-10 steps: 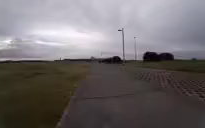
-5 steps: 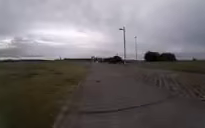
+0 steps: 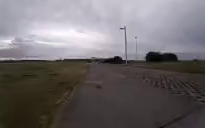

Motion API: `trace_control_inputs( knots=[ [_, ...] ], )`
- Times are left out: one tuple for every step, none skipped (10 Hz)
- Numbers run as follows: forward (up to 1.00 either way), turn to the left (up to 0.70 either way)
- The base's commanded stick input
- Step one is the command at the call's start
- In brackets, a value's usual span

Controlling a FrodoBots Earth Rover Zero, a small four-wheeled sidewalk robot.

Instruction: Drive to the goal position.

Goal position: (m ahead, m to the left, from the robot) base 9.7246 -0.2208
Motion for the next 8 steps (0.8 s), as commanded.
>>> trace_control_inputs(
  knots=[
    [1.0,-0.4],
    [1.0,-0.4],
    [1.0,0.0],
    [1.0,0.0],
    [1.0,0.0],
    [1.0,0.0],
    [1.0,0.0],
    [1.0,0.0]
  ],
)
